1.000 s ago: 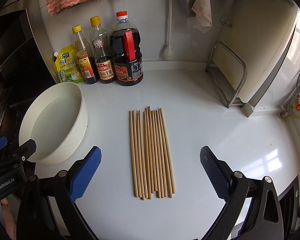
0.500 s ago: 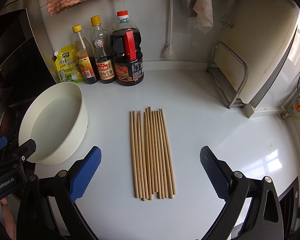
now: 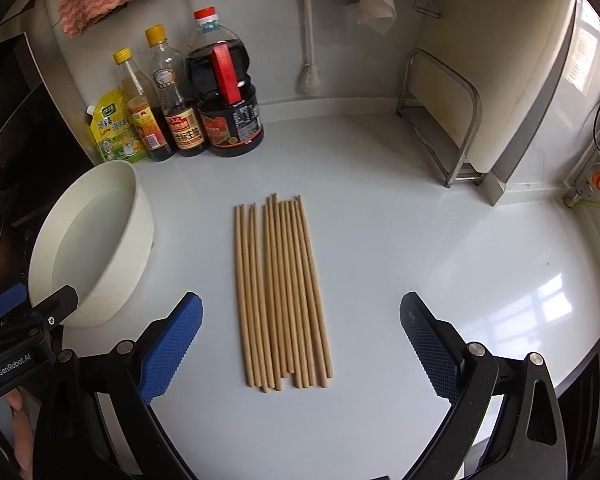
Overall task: Organize utensils
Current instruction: 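Move both tools down toward the row of wooden chopsticks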
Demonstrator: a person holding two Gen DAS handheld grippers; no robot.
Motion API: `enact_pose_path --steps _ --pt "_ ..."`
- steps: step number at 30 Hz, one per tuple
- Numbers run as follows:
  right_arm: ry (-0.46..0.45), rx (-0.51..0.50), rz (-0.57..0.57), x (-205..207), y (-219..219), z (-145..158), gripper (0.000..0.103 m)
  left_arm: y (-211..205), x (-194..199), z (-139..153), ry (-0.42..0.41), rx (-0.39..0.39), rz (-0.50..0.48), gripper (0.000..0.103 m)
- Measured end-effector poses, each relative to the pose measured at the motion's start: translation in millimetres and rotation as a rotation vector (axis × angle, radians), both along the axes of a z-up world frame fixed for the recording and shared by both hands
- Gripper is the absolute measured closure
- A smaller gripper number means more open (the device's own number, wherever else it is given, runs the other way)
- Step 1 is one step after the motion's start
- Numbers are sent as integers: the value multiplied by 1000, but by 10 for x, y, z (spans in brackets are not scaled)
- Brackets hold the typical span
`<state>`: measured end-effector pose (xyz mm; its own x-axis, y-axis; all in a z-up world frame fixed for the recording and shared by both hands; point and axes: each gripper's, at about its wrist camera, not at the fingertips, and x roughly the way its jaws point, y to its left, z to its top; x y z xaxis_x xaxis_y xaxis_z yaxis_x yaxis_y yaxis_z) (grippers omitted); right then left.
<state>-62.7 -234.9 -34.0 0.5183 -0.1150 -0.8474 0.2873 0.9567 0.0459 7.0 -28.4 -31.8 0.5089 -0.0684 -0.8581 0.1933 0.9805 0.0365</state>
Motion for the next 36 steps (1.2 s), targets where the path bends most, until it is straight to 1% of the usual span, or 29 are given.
enact_pose_path --steps 4,6,9,12,15,18,21,24,28,36 --pt "28 -3 -5 -24 -235 -179 8 -211 35 -179 32 -20 -29 6" --pt "32 -10 15 -7 -326 -276 8 -322 46 -237 34 -24 -41 6" --pt "35 -30 33 51 -446 -425 8 -492 76 -355 34 -10 -58 6" --pt "57 -31 56 153 -553 -612 8 -628 103 -506 35 -16 -63 6" --pt "70 -21 93 265 -604 -786 8 -674 172 -649 46 -34 -45 6" --pt "71 -20 127 365 -608 -918 8 -686 235 -758 54 -51 -2 6" --pt "89 -22 146 471 -600 -1056 8 -735 290 -874 63 -9 35 6" --pt "94 -28 139 538 -618 -1150 8 -768 318 -983 72 17 29 6" --pt "106 -50 138 595 -640 -1236 8 -806 364 -1106 96 14 28 6" --pt "120 -55 165 652 -625 -1316 8 -894 483 -1129 105 17 31 6"
